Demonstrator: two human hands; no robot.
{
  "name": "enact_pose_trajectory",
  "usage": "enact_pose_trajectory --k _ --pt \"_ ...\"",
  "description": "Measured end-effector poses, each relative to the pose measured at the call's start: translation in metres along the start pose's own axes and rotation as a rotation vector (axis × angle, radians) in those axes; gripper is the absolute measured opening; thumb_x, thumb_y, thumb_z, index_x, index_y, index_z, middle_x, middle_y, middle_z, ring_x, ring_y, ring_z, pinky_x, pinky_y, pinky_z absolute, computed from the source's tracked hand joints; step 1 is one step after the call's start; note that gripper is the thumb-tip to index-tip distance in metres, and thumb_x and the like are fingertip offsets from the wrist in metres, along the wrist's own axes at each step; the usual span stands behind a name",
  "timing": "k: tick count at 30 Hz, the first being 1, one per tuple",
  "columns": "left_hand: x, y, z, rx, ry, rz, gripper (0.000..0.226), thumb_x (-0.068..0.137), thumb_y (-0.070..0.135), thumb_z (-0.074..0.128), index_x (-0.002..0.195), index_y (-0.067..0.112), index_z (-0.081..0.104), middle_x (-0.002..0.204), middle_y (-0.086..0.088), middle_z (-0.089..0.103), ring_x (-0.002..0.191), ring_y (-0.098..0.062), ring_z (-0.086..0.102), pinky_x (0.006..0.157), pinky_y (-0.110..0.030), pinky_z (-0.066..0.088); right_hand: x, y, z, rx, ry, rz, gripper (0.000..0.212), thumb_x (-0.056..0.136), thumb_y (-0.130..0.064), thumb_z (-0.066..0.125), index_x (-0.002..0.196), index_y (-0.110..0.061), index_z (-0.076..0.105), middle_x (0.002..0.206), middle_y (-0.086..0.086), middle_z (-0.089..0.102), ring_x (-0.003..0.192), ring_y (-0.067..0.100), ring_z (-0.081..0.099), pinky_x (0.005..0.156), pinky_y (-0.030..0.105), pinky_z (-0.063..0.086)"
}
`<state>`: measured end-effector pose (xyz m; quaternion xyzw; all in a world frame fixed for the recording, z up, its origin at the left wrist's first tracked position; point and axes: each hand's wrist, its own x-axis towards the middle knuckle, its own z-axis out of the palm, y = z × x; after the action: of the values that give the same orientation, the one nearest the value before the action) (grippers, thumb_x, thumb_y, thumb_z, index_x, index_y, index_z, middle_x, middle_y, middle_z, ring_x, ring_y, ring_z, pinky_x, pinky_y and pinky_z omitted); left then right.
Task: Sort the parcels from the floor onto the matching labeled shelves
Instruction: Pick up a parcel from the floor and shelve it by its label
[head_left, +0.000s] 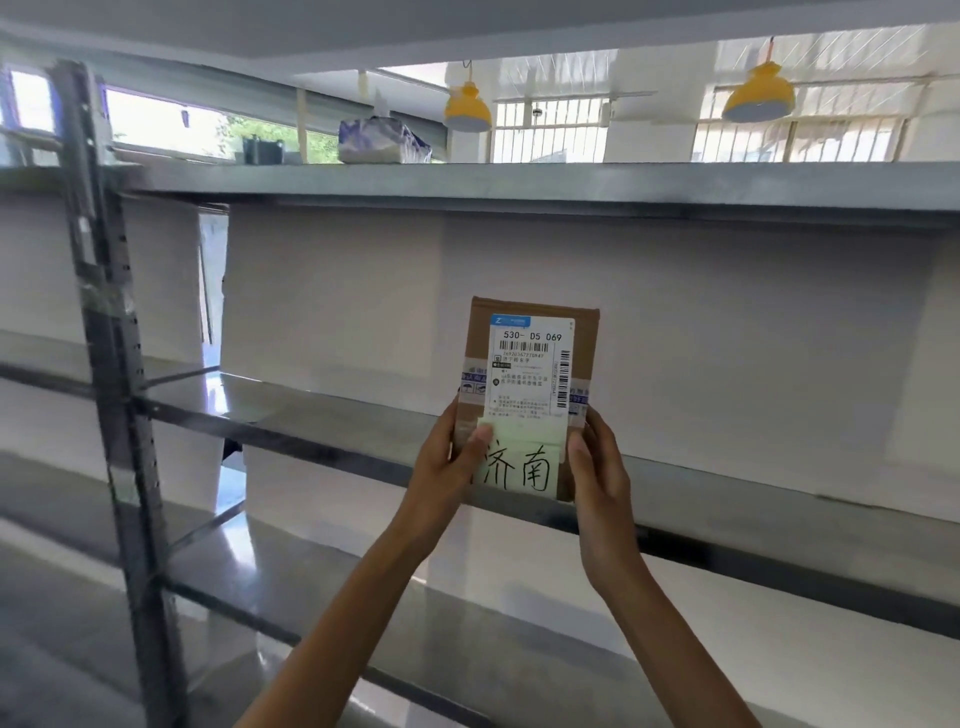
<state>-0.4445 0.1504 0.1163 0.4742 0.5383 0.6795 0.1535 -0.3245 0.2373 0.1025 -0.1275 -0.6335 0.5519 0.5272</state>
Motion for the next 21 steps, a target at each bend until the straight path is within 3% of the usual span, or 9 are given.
enact_pose_trajectory --k 8,15,19,21 --pt "-0.005 -0.009 -0.110 0.037 0.031 0.025 0.024 0.094 0.025 0.047 0.119 0.023 0.049 0.127 -0.008 0.056 0.102 -0.016 0.066 0.067 -0.019 0.056 -0.010 0.024 0.102 0.015 -0.040 0.017 0.041 0.095 -0.028 0.044 0.136 -0.028 0.042 0.130 -0.006 0.057 0.107 0.002 0.062 0.073 0.017 0.055" --pt "-0.016 -0.015 -0.205 0.082 0.016 -0.013 0.036 0.097 0.028 0.041 0.132 0.026 0.045 0.118 0.001 0.064 0.097 -0.003 0.067 0.066 -0.018 0.055 -0.021 0.044 0.177 0.017 -0.092 0.042 0.039 0.095 -0.026 0.043 0.134 -0.028 0.042 0.122 -0.012 0.057 0.094 -0.014 0.061 0.067 0.010 0.052" --pt "-0.022 -0.021 -0.248 0.101 0.069 -0.060 0.039 0.097 0.027 0.041 0.135 0.028 0.043 0.113 0.001 0.067 0.093 -0.004 0.068 0.064 -0.018 0.055 -0.022 0.058 0.219 0.019 -0.137 0.067 0.040 0.094 -0.031 0.044 0.134 -0.031 0.042 0.126 -0.009 0.058 0.103 0.000 0.062 0.071 0.015 0.055" --pt "-0.020 -0.023 -0.266 0.103 0.092 -0.069 0.039 0.097 0.027 0.041 0.136 0.026 0.043 0.111 0.002 0.068 0.092 -0.006 0.069 0.065 -0.019 0.055 -0.019 0.064 0.237 0.028 -0.149 0.083 0.037 0.094 -0.031 0.044 0.131 -0.035 0.043 0.123 -0.010 0.059 0.100 -0.002 0.062 0.069 0.015 0.055"
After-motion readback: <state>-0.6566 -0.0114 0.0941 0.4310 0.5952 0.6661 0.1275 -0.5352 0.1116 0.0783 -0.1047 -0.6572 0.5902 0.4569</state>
